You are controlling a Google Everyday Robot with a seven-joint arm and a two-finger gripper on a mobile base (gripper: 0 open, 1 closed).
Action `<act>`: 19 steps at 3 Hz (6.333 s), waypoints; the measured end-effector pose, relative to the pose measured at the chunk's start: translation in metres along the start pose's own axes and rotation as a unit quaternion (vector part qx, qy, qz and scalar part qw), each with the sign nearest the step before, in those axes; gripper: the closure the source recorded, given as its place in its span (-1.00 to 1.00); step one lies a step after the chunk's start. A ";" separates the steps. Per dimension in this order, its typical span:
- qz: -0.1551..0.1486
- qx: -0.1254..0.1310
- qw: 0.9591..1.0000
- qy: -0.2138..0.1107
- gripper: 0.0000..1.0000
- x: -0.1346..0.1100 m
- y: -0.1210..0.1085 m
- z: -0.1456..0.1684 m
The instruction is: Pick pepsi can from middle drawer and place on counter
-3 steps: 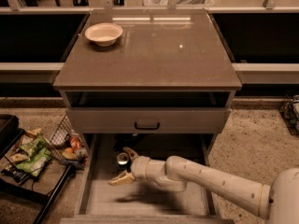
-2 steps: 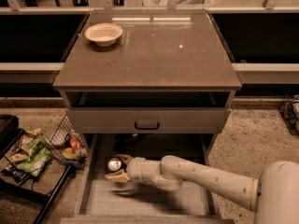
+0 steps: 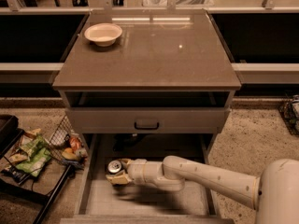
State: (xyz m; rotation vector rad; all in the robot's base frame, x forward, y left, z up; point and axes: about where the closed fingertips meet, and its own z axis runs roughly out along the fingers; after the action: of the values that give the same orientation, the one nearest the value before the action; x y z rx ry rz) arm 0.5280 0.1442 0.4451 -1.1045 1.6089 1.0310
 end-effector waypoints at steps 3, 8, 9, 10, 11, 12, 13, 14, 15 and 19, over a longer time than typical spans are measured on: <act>0.054 -0.040 0.998 -0.017 1.00 -0.142 0.056 -0.199; 0.049 0.066 0.994 -0.077 1.00 -0.493 -0.117 -0.307; 0.036 0.093 0.991 -0.089 1.00 -0.483 -0.144 -0.293; -0.025 0.106 0.991 -0.073 1.00 -0.457 -0.157 -0.260; -0.087 0.120 0.988 -0.031 1.00 -0.435 -0.160 -0.227; -0.094 0.121 0.988 -0.027 0.66 -0.433 -0.160 -0.223; -0.095 0.118 0.988 -0.027 0.18 -0.433 -0.159 -0.220; -0.095 0.116 0.988 -0.027 -0.28 -0.433 -0.158 -0.217; -0.095 0.113 0.989 -0.027 -0.90 -0.434 -0.157 -0.213; -0.140 0.105 0.984 0.044 -1.00 -0.475 -0.154 -0.313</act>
Offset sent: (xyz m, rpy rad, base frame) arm -0.1114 -0.1856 0.2492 0.0961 0.0922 0.0853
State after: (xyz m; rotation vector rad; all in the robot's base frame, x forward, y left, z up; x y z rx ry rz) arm 0.7007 -0.0927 0.9559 -1.2039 1.5373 0.6213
